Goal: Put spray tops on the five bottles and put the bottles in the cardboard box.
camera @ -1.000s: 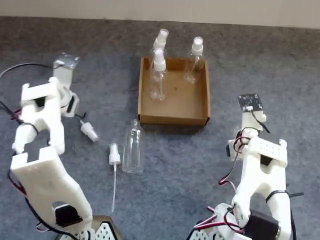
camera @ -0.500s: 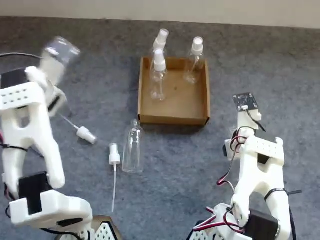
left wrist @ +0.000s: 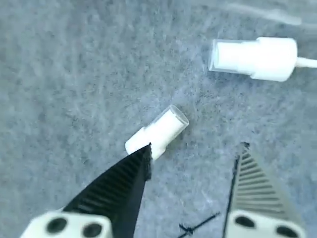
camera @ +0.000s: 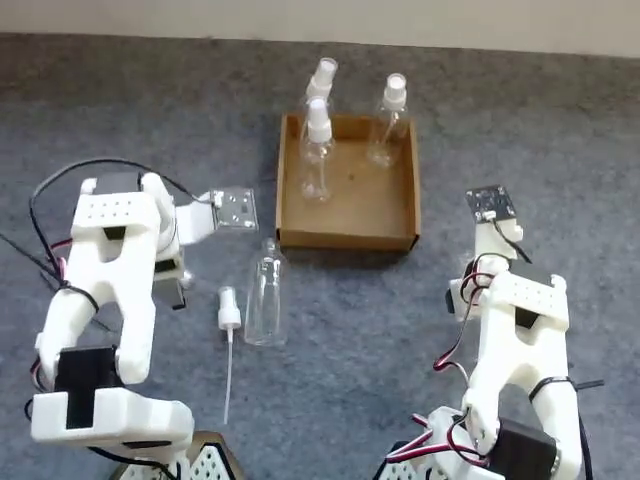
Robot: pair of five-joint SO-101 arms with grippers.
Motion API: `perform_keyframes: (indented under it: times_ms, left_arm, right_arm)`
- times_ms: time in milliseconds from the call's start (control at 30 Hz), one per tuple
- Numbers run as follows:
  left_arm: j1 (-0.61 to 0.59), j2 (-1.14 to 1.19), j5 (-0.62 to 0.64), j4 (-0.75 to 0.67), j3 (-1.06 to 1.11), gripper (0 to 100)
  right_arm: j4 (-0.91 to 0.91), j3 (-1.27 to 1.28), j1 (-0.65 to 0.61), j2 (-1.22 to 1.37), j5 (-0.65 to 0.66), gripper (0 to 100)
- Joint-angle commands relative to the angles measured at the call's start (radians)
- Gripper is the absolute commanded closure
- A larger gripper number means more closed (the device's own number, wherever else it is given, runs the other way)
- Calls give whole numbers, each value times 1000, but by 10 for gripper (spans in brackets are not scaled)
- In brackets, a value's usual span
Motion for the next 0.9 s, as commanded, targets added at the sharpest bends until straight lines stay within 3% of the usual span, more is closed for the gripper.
perform_keyframes:
  times_ms: [0, 233, 567, 733, 867]
  left_arm:
    - [21, -44, -307, -104, 56, 755]
    - [16, 45, -302, -239, 73, 755]
    - [-50, 285, -222, -239, -110, 778]
    - [-53, 303, -141, -239, -128, 876]
    - [-39, 302, 38, -241, -140, 917]
  right_arm:
    - [-16, -5, -10, -7, 5, 995]
    - [-16, -5, -31, -5, 5, 995]
    - [-16, -5, -47, -7, 5, 995]
    - [-16, -5, -45, -7, 5, 995]
    - [-15, -5, -41, -8, 5, 995]
